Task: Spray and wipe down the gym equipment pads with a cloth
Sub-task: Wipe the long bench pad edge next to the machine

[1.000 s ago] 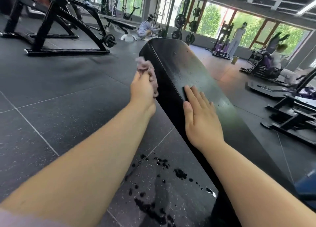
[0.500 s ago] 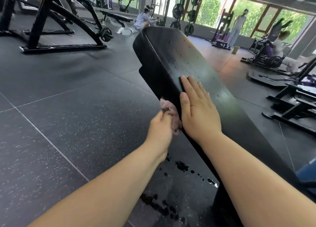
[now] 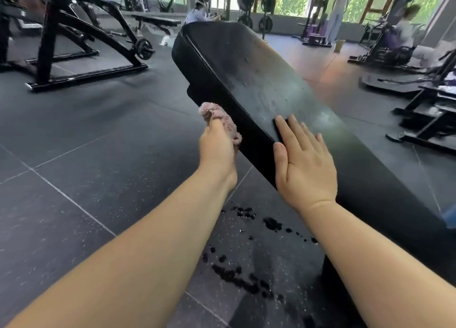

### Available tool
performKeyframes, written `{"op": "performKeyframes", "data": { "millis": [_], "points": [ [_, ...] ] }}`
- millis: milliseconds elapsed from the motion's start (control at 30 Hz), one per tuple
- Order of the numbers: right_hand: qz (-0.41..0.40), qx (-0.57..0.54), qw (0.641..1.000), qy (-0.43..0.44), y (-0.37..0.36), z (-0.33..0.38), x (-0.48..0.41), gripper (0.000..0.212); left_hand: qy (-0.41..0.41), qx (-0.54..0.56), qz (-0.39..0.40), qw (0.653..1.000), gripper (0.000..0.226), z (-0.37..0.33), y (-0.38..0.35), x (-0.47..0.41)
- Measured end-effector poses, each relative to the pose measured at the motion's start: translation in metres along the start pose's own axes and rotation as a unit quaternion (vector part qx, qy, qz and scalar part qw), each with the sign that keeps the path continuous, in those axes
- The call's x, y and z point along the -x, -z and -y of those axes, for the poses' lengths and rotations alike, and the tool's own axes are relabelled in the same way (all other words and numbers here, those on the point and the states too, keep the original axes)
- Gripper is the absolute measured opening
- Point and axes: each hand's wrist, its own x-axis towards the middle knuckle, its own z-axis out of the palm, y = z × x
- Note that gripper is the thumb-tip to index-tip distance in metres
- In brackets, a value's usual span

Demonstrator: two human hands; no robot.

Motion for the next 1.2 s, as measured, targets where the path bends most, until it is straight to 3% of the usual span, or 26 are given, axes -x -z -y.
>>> {"op": "performKeyframes", "data": {
  "millis": [133,200,300,367,400,500,567,633,733,833,900,967,1000,1033,1100,1133,1167,1200],
  "points": [
    [0.013,-0.003,1.0,0.001,0.001,-0.003,0.002,0.058,0.092,-0.136,0.064,0.984,0.044,0.033,0.007,0.024],
    [0.031,-0.014,0.999,0.007,0.005,-0.004,0.001,0.06,0.08,-0.19,0.113,0.972,0.042,0.039,0.017,0.033],
    [0.058,-0.028,0.998,0.013,0.012,-0.007,0.004,0.062,0.042,-0.054,0.09,0.994,0.022,0.016,0.028,0.017],
    [0.046,-0.012,0.999,-0.009,0.015,-0.015,0.019,0.061,0.028,0.092,0.057,0.994,0.029,-0.011,0.026,0.001],
    [0.033,-0.002,0.999,-0.022,0.014,-0.02,0.028,0.06,0.007,0.111,0.043,0.993,0.029,-0.021,0.022,-0.003],
    [-0.002,0.009,0.999,-0.045,0.005,-0.029,0.047,0.056,-0.049,-0.008,0.012,0.999,0.03,-0.008,0.006,0.001],
    [-0.016,0.006,0.998,-0.056,0.0,-0.031,0.046,0.055,-0.041,-0.056,0.018,0.997,0.027,0.016,-0.001,0.02],
    [-0.023,0.006,0.999,-0.048,-0.003,-0.032,0.045,0.054,-0.013,-0.114,0.069,0.991,0.028,0.043,0.005,0.035],
    [-0.009,-0.009,1.0,-0.026,-0.003,-0.039,0.046,0.054,0.009,-0.254,0.192,0.948,0.008,0.069,0.023,0.046],
    [-0.028,-0.076,0.996,-0.045,0.004,-0.037,0.05,0.052,-0.004,-0.215,0.142,0.966,0.01,0.062,0.041,0.037],
    [-0.101,-0.139,0.981,-0.086,0.008,-0.023,0.069,0.047,-0.016,-0.199,0.123,0.972,0.009,0.051,0.046,0.038],
    [-0.17,-0.219,0.947,-0.161,0.009,0.003,0.095,0.034,-0.014,-0.18,0.143,0.973,0.013,0.048,0.05,0.045],
    [-0.153,-0.303,0.914,-0.221,0.009,0.018,0.103,0.026,-0.012,-0.164,0.153,0.974,0.017,0.047,0.051,0.049],
    [-0.1,-0.411,0.86,-0.287,0.01,0.034,0.106,0.022,-0.012,-0.152,0.165,0.974,0.02,0.046,0.051,0.054],
    [0.015,-0.629,0.687,-0.362,0.004,0.052,0.101,0.025,-0.022,-0.164,0.198,0.966,0.021,0.042,0.051,0.062],
    [0.029,-0.699,0.615,-0.364,0.002,0.055,0.097,0.03,-0.031,-0.186,0.219,0.957,0.02,0.04,0.051,0.065],
    [0.022,-0.742,0.565,-0.361,0.001,0.055,0.091,0.036,-0.038,-0.205,0.24,0.948,0.023,0.037,0.052,0.066],
    [0.004,-0.759,0.545,-0.356,0.0,0.054,0.086,0.04,-0.047,-0.222,0.256,0.94,0.028,0.033,0.053,0.065]
  ]
}}
